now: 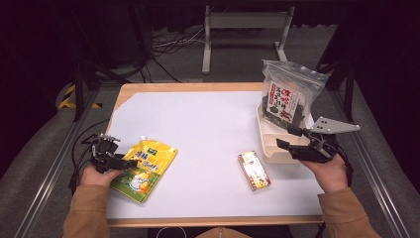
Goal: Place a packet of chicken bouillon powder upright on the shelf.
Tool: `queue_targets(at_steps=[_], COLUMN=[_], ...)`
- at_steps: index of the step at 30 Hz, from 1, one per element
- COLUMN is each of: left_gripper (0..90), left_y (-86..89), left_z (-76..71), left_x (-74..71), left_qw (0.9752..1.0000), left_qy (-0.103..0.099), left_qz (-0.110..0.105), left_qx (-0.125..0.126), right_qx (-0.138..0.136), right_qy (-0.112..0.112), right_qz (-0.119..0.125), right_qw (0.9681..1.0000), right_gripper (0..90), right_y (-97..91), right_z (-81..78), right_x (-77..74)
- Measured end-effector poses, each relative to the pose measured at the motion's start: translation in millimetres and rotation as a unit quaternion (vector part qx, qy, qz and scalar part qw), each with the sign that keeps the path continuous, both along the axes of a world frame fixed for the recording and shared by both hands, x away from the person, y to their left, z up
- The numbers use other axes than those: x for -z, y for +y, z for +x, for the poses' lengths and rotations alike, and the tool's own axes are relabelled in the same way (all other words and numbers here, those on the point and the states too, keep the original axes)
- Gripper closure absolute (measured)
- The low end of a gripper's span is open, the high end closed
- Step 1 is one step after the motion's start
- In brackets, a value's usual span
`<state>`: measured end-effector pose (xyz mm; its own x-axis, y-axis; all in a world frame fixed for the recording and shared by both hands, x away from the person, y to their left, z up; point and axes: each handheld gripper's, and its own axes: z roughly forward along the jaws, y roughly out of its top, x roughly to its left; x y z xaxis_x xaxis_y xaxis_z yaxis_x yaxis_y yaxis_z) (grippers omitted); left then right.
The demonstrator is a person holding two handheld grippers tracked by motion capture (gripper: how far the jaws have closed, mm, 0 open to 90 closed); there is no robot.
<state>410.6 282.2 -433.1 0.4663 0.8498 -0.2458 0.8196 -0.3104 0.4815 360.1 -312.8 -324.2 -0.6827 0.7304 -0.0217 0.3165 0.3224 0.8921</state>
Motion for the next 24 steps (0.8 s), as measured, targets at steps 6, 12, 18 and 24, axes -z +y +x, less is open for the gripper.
queue_targets(at_steps=[6,12,18,24], left_gripper=[47.0,57.6,74.9,78.1], left_y=[0.4,-2.6,-3.9,-6.4], left_z=[-1.7,-3.6,-3.9,-4.4], left_x=[-0.6,-0.5,-0.4,-2.2], left_qw=[0.9999,0.9998,1.0,0.9999], left_qy=[-0.003,-0.003,0.008,0.01], left_qz=[0.007,0.011,-0.003,-0.004], left_qx=[-0.015,-0.014,-0.001,0.008], right_qx=[-0.002,-0.005,-0.007,-0.007], right_qy=[0.003,0.004,0.005,0.005], right_qz=[-0.002,-0.003,-0.005,-0.006], right_qw=[1.0,1.0,1.0,0.9999], right_gripper=[36.4,36.3,36.4,36.5], right_y=[2.0,4.3,5.8,5.9], right_z=[0.6,0.9,1.2,1.5], right_x=[1.2,2.2,2.8,3.1])
